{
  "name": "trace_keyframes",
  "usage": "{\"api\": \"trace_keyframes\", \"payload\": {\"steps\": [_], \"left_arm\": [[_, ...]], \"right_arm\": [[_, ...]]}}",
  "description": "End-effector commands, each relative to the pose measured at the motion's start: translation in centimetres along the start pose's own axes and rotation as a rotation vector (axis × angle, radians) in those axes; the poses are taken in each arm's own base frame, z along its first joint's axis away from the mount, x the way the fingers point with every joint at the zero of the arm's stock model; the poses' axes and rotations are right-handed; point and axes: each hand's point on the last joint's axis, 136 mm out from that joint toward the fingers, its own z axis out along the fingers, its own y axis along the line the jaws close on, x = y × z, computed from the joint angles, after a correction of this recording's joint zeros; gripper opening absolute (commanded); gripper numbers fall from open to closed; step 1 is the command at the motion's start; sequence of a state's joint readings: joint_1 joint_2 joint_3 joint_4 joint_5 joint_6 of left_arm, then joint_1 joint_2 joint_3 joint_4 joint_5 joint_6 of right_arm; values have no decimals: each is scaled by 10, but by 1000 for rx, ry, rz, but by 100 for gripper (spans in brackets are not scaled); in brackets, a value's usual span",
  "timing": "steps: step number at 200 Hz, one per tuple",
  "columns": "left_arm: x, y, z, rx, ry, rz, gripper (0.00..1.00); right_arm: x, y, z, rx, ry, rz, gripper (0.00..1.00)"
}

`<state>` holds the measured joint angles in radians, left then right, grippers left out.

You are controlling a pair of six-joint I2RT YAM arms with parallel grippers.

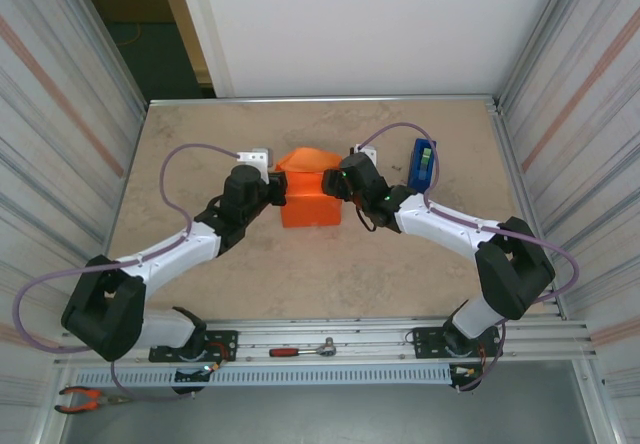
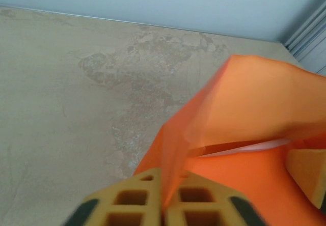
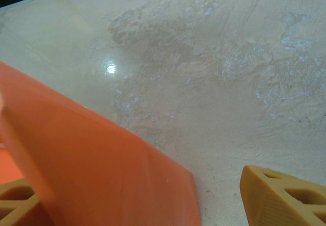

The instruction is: Wrap the gift box in paper

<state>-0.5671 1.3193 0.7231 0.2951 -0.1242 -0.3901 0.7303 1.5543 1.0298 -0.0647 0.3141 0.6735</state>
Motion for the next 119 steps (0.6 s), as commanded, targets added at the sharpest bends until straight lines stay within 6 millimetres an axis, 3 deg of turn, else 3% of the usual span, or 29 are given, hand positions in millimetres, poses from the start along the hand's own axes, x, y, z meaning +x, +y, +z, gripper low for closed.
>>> {"api": "trace_keyframes", "payload": {"steps": [1,12,25,32,50,62,68,72,83,109,119], "left_arm": [[-10,-8,2,20,-41,5,0],[-12,-9,2,21,-43,9,2],[-14,-8,2,8,-51,11,32],[-16,-7,2,-1,-56,10,41],[-20,-6,4,-18,-62,21,50],[-22,-5,5,-24,-69,24,49],[-23,-7,6,-19,-71,29,45],[-25,-8,5,-16,-75,32,36],[-27,-11,6,-3,-85,39,0],[-35,-13,6,-1,-98,51,1],[-39,-14,6,-5,-105,55,32]], "right_arm": [[19,-18,3,59,69,-19,77],[18,-18,2,58,67,-17,77],[19,-18,2,59,68,-17,77],[19,-19,2,59,67,-17,77],[19,-19,2,61,68,-16,77],[20,-19,2,60,69,-15,77],[21,-20,2,61,71,-16,76],[20,-19,2,60,68,-14,77],[20,-20,2,61,70,-15,77],[21,-20,2,63,72,-16,76],[21,-21,2,64,72,-16,77]]}}
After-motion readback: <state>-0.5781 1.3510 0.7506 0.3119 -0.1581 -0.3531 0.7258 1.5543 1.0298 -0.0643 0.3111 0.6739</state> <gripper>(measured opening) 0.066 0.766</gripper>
